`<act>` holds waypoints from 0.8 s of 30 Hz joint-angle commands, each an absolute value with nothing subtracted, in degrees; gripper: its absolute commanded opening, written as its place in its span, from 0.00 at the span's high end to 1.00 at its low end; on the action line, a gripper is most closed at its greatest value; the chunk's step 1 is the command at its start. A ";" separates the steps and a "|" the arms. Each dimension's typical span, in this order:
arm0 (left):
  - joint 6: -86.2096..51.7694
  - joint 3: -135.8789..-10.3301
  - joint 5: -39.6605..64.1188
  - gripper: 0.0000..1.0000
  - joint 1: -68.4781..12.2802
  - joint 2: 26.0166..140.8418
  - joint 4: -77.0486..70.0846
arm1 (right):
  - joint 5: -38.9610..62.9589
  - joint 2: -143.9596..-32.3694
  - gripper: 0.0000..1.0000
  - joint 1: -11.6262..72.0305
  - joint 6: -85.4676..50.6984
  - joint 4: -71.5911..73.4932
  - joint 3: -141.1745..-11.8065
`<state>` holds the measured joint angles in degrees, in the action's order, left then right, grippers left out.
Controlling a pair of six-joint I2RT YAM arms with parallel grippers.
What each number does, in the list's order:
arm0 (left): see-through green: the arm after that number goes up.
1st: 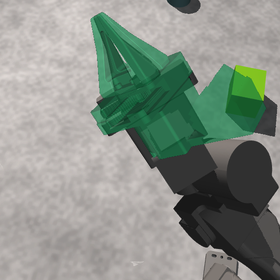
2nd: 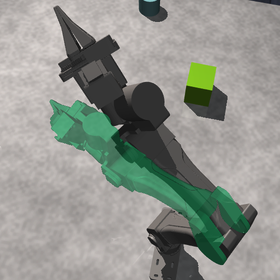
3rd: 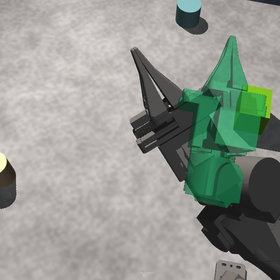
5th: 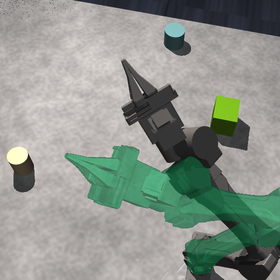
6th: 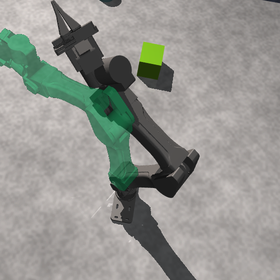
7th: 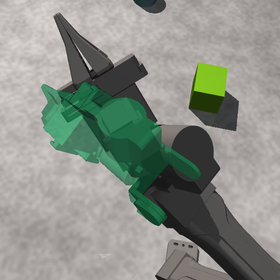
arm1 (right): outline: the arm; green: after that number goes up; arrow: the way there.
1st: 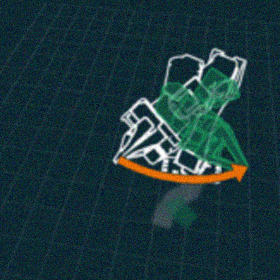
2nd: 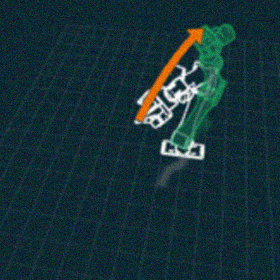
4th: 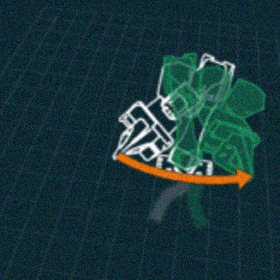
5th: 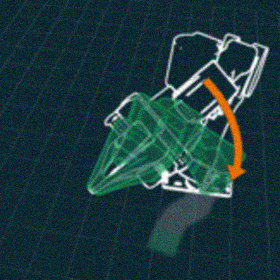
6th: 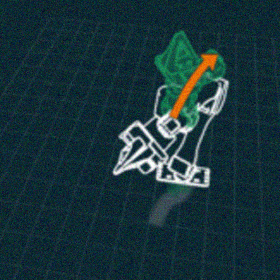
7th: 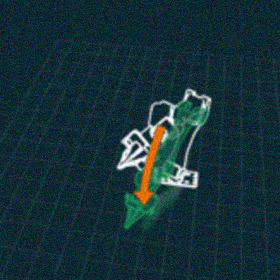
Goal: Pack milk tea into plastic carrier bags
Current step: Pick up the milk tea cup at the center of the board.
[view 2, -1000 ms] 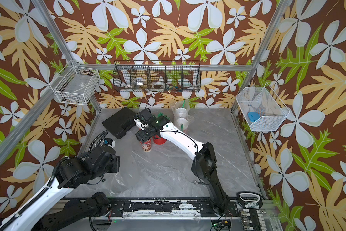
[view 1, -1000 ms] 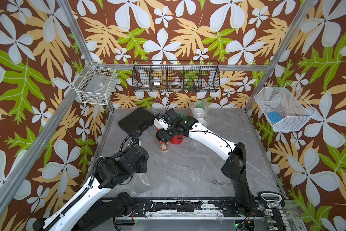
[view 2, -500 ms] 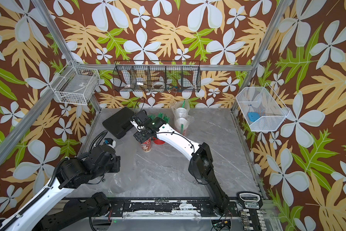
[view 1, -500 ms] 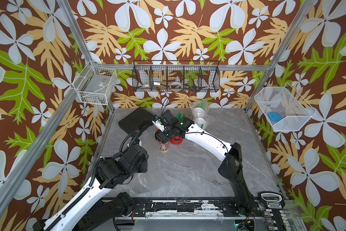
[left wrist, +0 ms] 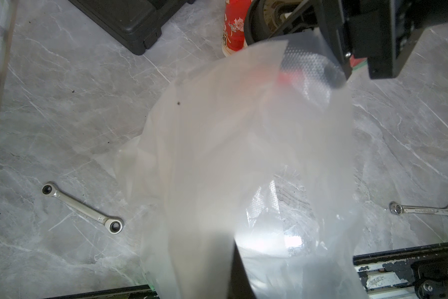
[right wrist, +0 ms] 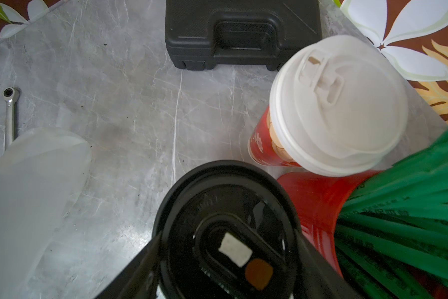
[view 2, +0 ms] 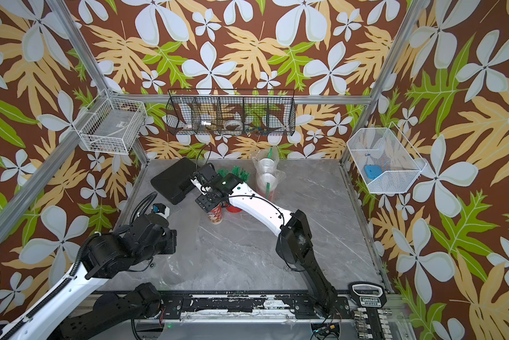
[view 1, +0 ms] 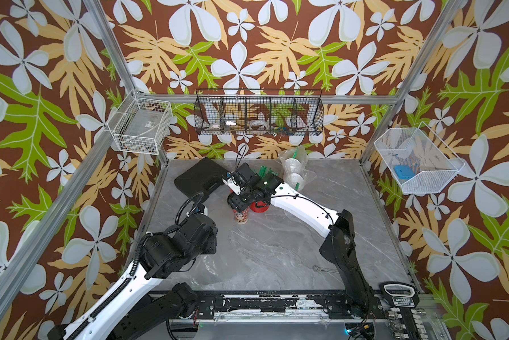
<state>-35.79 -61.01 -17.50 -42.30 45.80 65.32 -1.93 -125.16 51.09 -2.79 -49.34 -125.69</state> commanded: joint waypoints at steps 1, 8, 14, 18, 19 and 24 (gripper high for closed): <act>-35.51 -60.99 -17.49 1.00 -42.19 45.78 64.76 | -2.65 -125.01 0.35 51.13 -3.14 -51.55 -125.52; -34.99 -61.13 -16.44 1.00 -42.21 46.75 61.78 | -3.78 -121.40 0.41 51.11 -2.50 -50.88 -124.60; -33.88 -60.86 -15.50 1.00 -42.19 49.13 57.77 | -2.60 -114.54 0.41 50.00 -3.00 -48.68 -119.10; -32.83 -60.68 -13.50 1.00 -42.10 51.98 53.04 | -0.55 -108.76 0.42 47.91 -4.48 -47.37 -114.04; -32.67 -60.69 -13.07 1.00 -42.10 52.80 51.72 | -0.05 -107.04 0.41 47.29 -4.89 -47.04 -112.40; -31.88 -61.84 -11.15 1.00 -41.75 57.40 46.01 | 0.43 -97.62 0.42 44.73 -6.30 -44.69 -104.28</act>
<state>-32.95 -61.01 -12.75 -42.04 55.96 51.40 -0.34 -100.75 45.30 -4.60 -47.11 -106.72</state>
